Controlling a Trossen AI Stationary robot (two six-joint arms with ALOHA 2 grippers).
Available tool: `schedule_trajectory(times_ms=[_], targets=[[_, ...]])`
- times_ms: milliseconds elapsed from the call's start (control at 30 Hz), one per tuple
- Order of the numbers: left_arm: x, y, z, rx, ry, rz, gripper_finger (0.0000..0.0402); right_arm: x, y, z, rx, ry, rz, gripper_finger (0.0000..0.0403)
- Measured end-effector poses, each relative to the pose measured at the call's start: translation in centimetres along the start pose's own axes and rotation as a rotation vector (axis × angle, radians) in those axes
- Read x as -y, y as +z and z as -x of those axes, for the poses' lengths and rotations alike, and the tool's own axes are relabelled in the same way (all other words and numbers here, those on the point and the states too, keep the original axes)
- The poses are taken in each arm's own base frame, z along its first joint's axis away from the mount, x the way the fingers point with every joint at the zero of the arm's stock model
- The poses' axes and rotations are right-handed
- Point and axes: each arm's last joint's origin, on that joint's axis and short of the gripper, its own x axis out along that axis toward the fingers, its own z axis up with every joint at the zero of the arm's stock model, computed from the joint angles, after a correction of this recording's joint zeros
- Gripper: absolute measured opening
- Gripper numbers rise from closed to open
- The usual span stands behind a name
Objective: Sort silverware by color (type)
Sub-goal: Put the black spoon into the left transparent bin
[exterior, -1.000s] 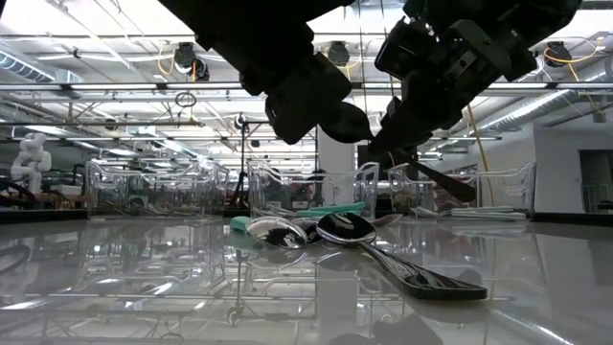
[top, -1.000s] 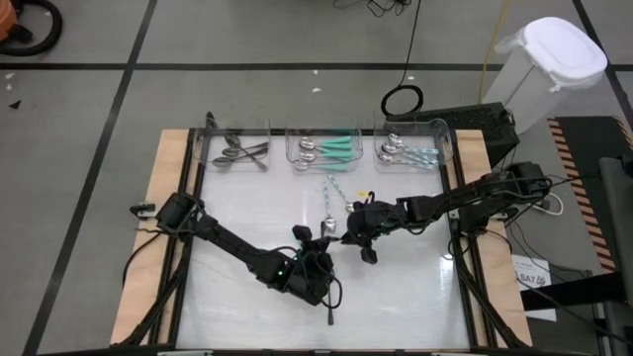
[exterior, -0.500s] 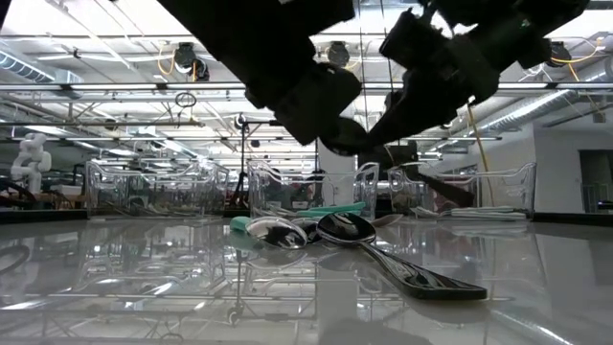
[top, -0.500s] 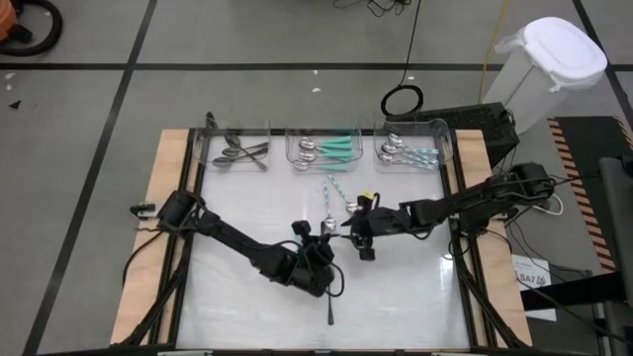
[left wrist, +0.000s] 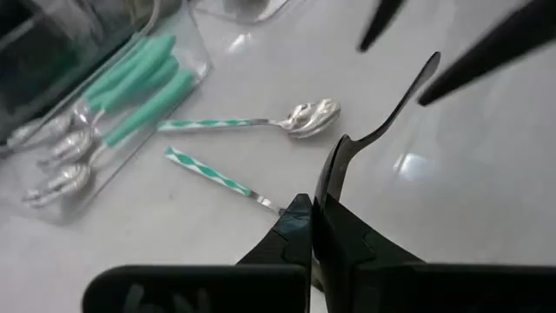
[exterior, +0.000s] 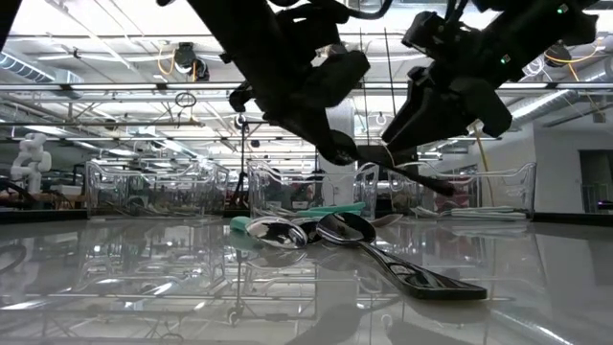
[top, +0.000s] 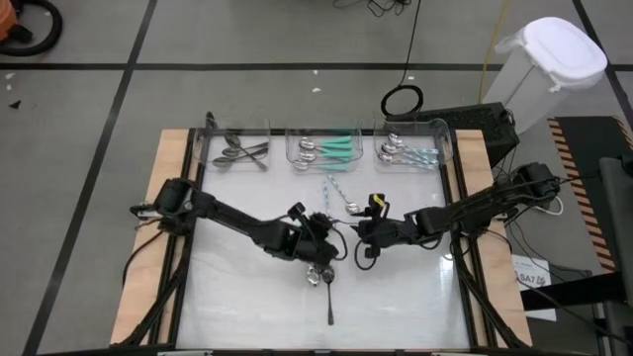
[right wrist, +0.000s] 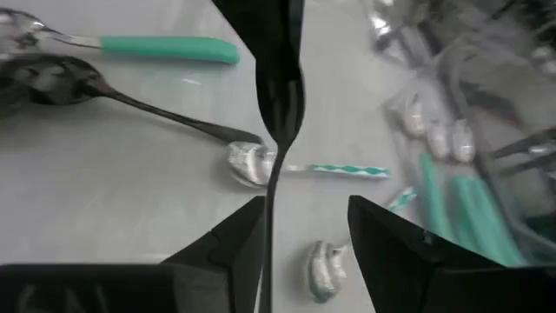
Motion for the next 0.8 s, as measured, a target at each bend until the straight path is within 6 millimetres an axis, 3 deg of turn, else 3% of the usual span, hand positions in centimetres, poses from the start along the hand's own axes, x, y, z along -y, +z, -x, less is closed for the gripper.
schedule_trajectory(times_ms=[333, 567, 800], targets=[[-1.0, 1.4, -0.2, -0.015, -0.029, 0.126, 0.0003, -0.5, 0.2, 0.4, 0.022, -0.034, 0.009, 0.016], [-1.0, 4.0, 0.4, 0.0, -0.075, 0.143, 0.0003, -0.7, -0.1, 0.5, -0.012, -0.034, 0.047, 0.016], [-0.8, 6.2, 1.9, -0.003, -0.1, 0.122, 0.0003, -1.0, -1.1, 1.0, -0.106, -0.174, 0.153, 0.0159]])
